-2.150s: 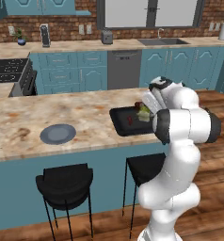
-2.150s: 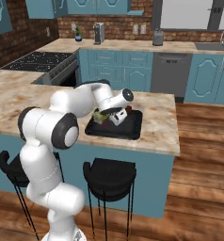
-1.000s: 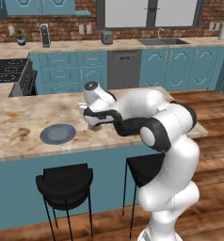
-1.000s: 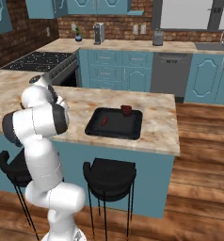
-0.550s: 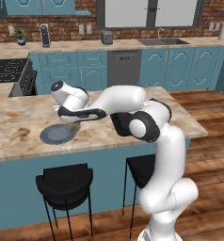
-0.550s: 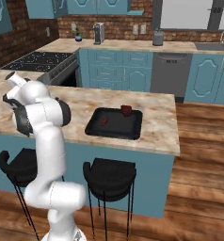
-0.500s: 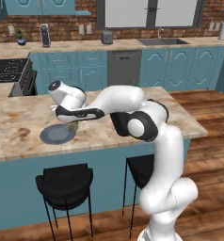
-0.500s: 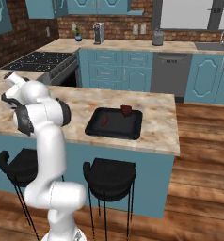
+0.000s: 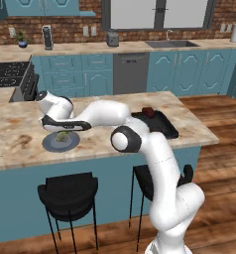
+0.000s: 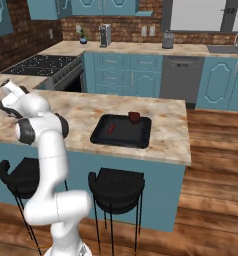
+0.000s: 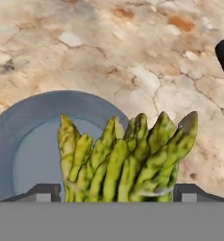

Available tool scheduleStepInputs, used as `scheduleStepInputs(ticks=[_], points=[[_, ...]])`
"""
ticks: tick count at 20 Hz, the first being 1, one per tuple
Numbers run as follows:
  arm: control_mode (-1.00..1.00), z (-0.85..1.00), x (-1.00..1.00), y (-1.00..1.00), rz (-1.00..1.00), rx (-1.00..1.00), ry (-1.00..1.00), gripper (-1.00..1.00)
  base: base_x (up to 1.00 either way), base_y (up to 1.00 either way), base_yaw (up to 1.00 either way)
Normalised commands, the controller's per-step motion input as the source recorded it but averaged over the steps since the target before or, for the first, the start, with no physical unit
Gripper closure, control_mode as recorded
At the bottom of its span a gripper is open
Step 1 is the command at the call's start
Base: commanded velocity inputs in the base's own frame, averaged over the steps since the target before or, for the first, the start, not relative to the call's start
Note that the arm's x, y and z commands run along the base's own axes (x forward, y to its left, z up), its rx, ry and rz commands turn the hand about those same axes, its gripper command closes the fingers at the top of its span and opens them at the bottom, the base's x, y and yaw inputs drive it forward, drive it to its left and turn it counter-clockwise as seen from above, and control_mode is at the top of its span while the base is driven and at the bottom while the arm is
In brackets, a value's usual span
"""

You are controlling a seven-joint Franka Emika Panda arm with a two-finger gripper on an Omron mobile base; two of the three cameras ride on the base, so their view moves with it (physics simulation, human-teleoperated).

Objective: Create a steak meal by picking up the steak and asparagus from the tray and placing them on the plate. Leave the chili pepper on the tray.

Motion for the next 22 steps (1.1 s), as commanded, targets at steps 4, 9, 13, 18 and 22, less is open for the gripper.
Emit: scheduleStepInputs(ticks=[4, 9, 13, 18, 22], points=[[-1.00, -0.54, 0.14, 0.14, 0.13, -0.04, 0.01, 1.00, 0.00, 0.00, 0.00], [-1.00, -0.38, 0.05, 0.00, 0.12, -0.01, 0.00, 1.00, 0.00, 0.00, 0.00], [-1.00, -0.24, 0.13, -0.06, 0.09, 0.00, 0.00, -1.00, 0.00, 0.00, 0.00], [-1.00, -0.06, 0.01, -0.15, 0.08, 0.00, 0.00, -1.00, 0.00, 0.00, 0.00], [-1.00, 0.00, -0.25, -0.33, 0.06, 0.00, 0.00, -1.00, 0.00, 0.00, 0.00]])
